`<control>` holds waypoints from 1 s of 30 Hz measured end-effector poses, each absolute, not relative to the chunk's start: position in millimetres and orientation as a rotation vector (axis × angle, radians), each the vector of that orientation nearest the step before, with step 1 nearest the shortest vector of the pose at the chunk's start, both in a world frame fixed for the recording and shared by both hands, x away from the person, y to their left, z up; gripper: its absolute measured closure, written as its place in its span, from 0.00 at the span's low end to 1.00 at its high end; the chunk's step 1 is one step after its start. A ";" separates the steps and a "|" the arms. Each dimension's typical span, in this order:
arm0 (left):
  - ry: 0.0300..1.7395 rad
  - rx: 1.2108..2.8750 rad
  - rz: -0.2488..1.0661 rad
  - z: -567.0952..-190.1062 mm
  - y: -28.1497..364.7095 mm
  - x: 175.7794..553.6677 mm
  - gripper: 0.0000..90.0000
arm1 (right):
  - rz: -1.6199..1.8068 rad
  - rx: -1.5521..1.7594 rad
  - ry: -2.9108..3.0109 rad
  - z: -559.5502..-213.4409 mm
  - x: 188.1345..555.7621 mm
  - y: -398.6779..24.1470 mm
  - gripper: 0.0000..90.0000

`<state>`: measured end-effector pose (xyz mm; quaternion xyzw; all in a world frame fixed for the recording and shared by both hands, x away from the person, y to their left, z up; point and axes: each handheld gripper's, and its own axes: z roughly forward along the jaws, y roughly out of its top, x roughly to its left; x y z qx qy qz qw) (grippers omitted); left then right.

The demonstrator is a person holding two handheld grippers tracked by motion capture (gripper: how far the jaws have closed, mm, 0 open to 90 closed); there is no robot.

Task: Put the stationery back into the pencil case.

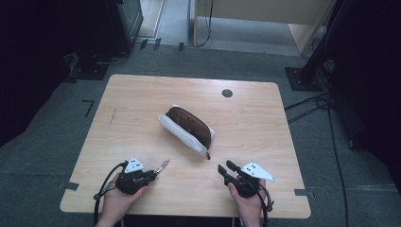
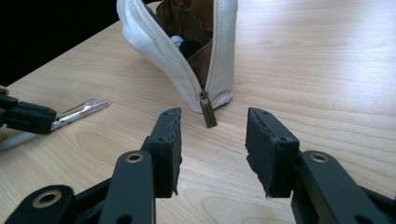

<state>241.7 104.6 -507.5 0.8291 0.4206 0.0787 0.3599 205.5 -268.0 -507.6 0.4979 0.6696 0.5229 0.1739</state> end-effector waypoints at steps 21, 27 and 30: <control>1.097 2.071 0.172 -506.6 66.5 245.3 0.64 | 1.485 1.419 1.899 -510.1 205.3 -268.3 0.63; 1.102 2.032 0.172 -502.3 84.0 245.8 0.34 | 1.485 1.412 1.914 -510.6 205.7 -263.4 0.62; 1.153 1.987 0.201 -500.7 104.3 247.6 0.23 | 1.502 1.411 1.926 -509.4 205.6 -258.0 0.60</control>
